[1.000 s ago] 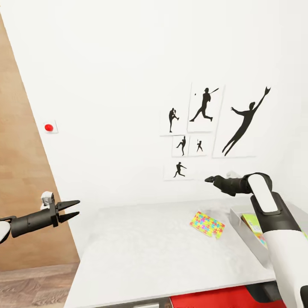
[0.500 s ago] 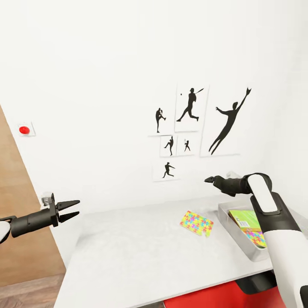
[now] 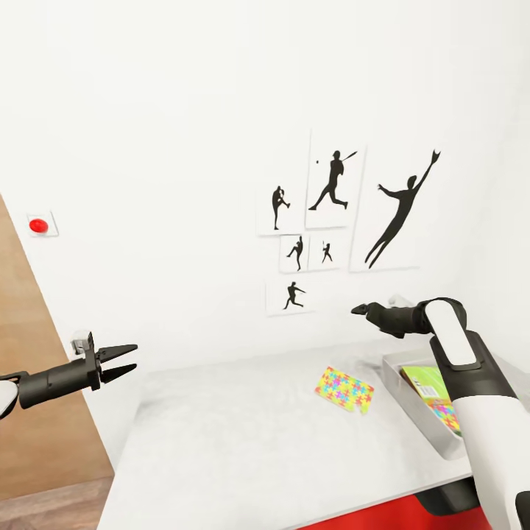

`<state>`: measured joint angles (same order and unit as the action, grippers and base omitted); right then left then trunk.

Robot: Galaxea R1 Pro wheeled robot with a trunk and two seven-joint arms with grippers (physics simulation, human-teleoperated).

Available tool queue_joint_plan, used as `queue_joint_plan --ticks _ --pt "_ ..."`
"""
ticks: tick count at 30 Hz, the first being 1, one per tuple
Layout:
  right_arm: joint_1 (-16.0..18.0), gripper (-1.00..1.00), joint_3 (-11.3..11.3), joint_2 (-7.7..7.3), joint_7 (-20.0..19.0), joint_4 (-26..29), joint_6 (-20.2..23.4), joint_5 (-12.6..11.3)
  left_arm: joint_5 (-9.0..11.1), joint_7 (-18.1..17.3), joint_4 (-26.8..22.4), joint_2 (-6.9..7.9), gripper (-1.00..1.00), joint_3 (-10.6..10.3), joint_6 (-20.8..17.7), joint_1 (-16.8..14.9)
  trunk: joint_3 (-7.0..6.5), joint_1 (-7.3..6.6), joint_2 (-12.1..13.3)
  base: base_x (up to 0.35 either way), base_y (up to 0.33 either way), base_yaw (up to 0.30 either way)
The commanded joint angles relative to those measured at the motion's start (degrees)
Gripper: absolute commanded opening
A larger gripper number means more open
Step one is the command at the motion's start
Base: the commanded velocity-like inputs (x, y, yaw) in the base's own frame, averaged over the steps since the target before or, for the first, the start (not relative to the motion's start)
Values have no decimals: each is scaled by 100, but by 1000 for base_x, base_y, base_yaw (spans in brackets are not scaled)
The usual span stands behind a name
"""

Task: Put all the toys in the child's room - the three board games (two on the bed and one on the table), the two jigsaw puzzles on the table, and the tennis ball on the table - inside the toy box on the table in the child's room.

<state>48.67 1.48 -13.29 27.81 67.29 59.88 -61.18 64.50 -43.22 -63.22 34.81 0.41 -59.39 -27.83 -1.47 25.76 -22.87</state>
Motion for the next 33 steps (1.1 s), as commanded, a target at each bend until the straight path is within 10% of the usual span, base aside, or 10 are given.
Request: queue_joint_plan --ticks 1,33 --pt "2 100 2 -2 57 3 12 -60 -20 -29 3 0 100 3 -20 -3 3 2 -5 29 8 0" --pt "2 100 -15 32 57 -82 12 -52 -16 -32 3 0 100 3 -21 -3 59 2 -5 34 1 -1"
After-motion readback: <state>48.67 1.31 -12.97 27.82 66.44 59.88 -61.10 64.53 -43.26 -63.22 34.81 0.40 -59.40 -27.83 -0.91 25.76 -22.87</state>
